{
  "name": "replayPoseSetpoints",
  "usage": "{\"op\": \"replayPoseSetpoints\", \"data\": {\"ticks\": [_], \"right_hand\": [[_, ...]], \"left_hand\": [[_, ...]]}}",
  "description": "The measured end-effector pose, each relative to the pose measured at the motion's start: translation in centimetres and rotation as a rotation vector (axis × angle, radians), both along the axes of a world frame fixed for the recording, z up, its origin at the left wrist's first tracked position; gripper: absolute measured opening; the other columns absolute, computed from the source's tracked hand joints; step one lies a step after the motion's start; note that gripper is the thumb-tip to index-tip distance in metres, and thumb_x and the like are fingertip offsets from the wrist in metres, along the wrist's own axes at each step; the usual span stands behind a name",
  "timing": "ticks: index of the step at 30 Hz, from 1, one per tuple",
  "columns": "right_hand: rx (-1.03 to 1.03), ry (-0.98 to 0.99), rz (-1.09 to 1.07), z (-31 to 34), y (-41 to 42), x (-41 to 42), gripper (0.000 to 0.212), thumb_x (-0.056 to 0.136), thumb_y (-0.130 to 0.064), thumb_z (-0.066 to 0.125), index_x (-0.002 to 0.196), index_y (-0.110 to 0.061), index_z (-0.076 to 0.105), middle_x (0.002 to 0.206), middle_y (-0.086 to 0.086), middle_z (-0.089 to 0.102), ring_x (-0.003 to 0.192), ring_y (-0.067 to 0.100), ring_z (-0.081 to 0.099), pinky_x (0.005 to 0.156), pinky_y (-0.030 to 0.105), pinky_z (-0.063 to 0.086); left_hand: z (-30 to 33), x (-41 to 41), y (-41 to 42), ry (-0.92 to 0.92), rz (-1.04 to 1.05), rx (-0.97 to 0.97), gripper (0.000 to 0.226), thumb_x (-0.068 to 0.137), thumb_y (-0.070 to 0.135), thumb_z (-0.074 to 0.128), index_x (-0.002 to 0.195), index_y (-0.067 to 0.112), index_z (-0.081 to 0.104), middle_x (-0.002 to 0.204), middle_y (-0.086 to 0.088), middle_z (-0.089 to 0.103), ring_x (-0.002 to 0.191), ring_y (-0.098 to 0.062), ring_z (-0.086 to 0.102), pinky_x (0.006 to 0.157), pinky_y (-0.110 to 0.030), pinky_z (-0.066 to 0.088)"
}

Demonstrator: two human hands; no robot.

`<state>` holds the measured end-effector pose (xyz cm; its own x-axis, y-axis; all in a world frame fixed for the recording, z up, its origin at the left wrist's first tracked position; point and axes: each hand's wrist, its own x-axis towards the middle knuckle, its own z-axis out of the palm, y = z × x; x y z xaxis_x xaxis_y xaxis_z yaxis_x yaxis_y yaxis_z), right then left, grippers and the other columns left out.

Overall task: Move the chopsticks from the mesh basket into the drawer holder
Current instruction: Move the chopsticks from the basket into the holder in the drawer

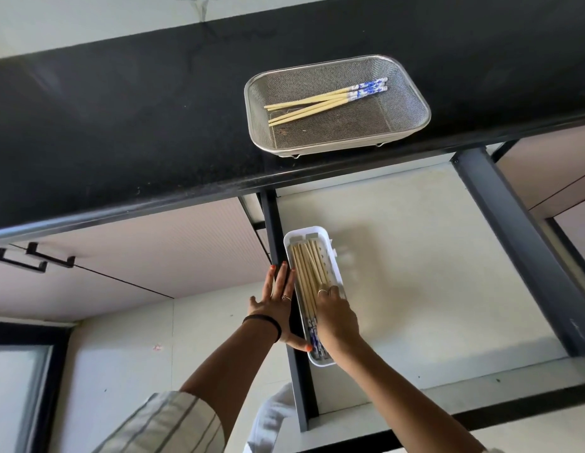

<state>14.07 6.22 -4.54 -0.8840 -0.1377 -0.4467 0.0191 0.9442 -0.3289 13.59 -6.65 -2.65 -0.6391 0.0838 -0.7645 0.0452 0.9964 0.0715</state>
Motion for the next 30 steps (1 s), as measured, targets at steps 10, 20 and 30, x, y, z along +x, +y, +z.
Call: {"op": "replayPoseSetpoints", "data": {"ticks": [10, 20, 30], "right_hand": [[0.051, -0.087, 0.12, -0.3, 0.9, 1.5, 0.053, 0.096, -0.007, 0.045, 0.142, 0.007, 0.024, 0.156, 0.016, 0.012, 0.132, 0.036, 0.039, 0.102, 0.042, 0.046], [0.12, -0.091, 0.15, -2.2, 0.3, 1.5, 0.075, 0.083, -0.026, 0.064, 0.142, 0.004, 0.028, 0.156, 0.021, 0.0, 0.141, 0.037, 0.02, 0.116, 0.039, 0.027], [0.038, -0.065, 0.113, -2.0, 0.4, 1.4, 0.059, 0.089, -0.02, 0.058, 0.14, 0.0, 0.035, 0.158, 0.013, 0.004, 0.14, 0.035, 0.026, 0.111, 0.04, 0.038]], "left_hand": [[0.1, 0.2, -0.2, 0.023, 0.006, 0.018, 0.147, 0.057, 0.071, 0.073, 0.141, 0.018, -0.035, 0.146, 0.002, -0.045, 0.133, -0.022, -0.041, 0.111, -0.065, 0.014], [0.0, 0.1, 0.0, 0.025, -0.007, -0.005, 0.146, 0.057, 0.072, 0.073, 0.142, 0.018, -0.034, 0.146, 0.001, -0.045, 0.134, -0.024, -0.041, 0.111, -0.063, 0.014], [0.3, 0.0, -0.1, 0.024, -0.02, -0.005, 0.145, 0.058, 0.073, 0.071, 0.142, 0.019, -0.034, 0.146, 0.0, -0.045, 0.134, -0.025, -0.041, 0.111, -0.064, 0.014]]}}
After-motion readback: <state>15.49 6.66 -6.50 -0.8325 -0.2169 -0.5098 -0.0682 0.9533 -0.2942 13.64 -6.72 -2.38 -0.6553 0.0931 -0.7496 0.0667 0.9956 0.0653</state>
